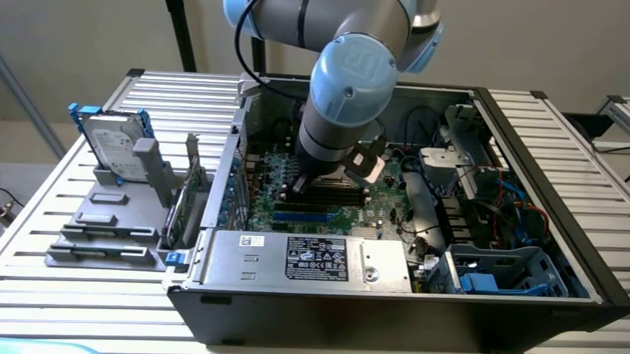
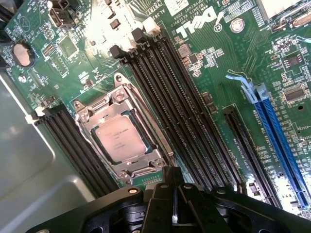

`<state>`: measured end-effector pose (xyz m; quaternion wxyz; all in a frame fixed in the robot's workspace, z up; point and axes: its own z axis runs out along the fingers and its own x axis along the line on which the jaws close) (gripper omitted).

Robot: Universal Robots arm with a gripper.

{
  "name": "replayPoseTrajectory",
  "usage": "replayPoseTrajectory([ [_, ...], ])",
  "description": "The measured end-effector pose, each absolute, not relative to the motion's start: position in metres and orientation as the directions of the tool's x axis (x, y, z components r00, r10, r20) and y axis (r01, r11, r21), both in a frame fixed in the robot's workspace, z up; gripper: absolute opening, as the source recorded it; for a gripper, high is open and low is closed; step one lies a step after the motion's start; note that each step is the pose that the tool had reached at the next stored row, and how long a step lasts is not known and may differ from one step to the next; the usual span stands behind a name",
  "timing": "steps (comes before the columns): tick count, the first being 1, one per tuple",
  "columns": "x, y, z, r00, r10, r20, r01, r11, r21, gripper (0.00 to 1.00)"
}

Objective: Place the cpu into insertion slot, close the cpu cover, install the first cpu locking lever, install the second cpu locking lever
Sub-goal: 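Install the second cpu locking lever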

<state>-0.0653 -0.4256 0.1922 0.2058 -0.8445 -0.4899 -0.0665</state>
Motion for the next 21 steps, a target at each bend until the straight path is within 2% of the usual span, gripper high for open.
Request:
replayPoseTrajectory([
  [5,-0.0655,-0.4253,0.1911,0.511,0.806,0.299,0.855,-0.441,-0.273,0.11],
  [21,-0.0661,-0.4256,0.1926,0.511,0.806,0.299,0.855,-0.441,-0.273,0.11],
])
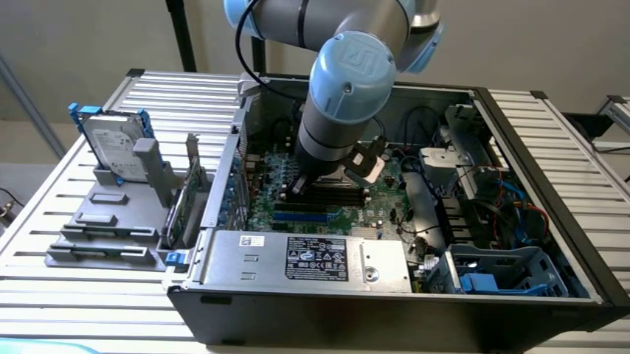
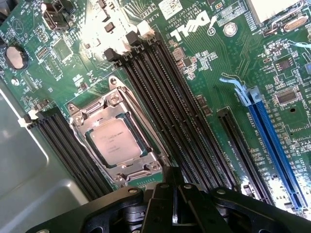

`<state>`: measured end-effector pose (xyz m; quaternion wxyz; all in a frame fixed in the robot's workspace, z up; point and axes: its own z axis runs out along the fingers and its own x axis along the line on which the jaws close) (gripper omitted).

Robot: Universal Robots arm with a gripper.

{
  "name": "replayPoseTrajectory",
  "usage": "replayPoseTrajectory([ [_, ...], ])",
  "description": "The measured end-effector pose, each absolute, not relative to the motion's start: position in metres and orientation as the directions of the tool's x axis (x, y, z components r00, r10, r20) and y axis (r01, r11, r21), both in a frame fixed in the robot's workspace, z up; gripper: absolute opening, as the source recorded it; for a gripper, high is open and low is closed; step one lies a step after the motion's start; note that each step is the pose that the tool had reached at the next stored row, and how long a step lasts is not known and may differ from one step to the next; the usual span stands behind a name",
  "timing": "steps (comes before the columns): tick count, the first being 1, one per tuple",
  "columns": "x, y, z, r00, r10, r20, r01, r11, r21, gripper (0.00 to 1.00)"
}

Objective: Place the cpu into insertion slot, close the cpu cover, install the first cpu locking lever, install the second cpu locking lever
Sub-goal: 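Install the second cpu locking lever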

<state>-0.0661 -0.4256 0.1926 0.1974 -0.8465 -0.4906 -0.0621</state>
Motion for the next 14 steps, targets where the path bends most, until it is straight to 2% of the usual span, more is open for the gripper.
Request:
replayPoseTrajectory([
  [14,-0.0709,-0.4274,0.1917,0.511,0.805,0.303,0.855,-0.439,-0.276,0.11],
])
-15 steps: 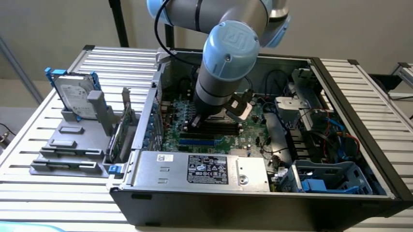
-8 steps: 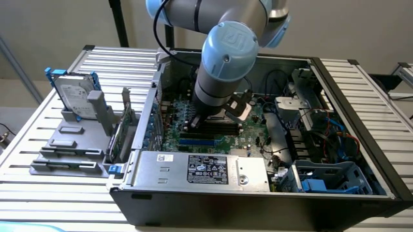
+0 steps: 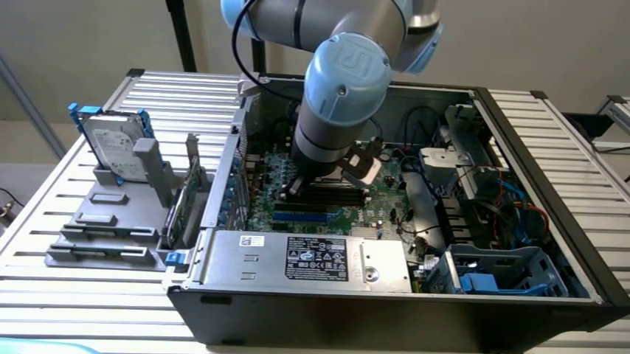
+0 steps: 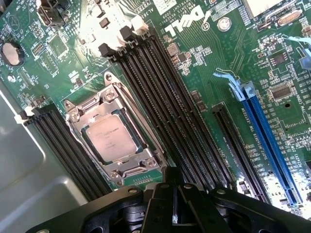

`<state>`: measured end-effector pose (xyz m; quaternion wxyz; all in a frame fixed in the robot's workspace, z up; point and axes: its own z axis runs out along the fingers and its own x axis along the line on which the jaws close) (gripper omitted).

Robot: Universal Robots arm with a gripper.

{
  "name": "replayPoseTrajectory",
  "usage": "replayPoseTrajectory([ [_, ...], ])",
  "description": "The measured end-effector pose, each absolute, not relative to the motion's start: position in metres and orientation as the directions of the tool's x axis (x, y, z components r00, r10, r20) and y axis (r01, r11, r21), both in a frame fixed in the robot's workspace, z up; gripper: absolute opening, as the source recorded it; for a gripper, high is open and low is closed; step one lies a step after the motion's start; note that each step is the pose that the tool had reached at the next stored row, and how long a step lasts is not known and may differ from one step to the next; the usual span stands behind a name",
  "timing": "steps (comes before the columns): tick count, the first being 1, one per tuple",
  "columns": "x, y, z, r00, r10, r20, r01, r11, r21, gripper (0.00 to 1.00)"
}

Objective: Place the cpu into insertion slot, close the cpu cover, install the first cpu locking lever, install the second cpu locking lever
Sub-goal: 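Install the second cpu locking lever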

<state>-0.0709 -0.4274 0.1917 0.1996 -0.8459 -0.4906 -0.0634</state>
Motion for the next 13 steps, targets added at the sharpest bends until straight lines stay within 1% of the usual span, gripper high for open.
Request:
replayPoseTrajectory([
  [13,-0.0724,-0.4258,0.1894,0.511,0.802,0.309,0.855,-0.437,-0.279,0.11],
])
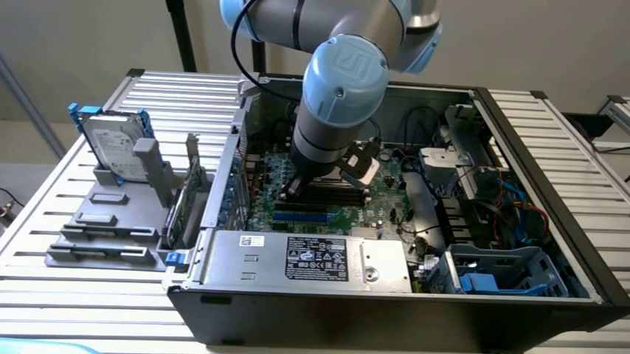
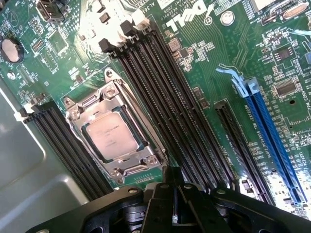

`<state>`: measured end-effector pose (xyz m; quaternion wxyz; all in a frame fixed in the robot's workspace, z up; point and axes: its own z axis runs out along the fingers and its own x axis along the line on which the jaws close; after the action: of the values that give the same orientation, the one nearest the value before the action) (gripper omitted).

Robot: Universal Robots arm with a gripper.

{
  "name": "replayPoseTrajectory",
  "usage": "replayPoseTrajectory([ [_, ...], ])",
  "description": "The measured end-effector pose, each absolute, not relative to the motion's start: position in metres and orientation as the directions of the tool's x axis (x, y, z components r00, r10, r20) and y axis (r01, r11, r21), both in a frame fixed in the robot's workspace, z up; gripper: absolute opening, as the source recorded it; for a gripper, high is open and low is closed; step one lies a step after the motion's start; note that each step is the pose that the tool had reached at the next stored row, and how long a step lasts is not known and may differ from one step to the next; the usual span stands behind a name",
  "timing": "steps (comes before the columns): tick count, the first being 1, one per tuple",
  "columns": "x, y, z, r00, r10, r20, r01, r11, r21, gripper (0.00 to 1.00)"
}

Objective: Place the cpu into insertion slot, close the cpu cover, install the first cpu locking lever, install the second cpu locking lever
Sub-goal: 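Install the second cpu locking lever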

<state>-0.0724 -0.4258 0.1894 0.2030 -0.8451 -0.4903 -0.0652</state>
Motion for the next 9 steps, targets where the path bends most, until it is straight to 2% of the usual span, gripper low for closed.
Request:
replayPoseTrajectory([
  [9,-0.0723,-0.424,0.1872,0.511,0.802,0.31,0.855,-0.437,-0.279,0.11],
])
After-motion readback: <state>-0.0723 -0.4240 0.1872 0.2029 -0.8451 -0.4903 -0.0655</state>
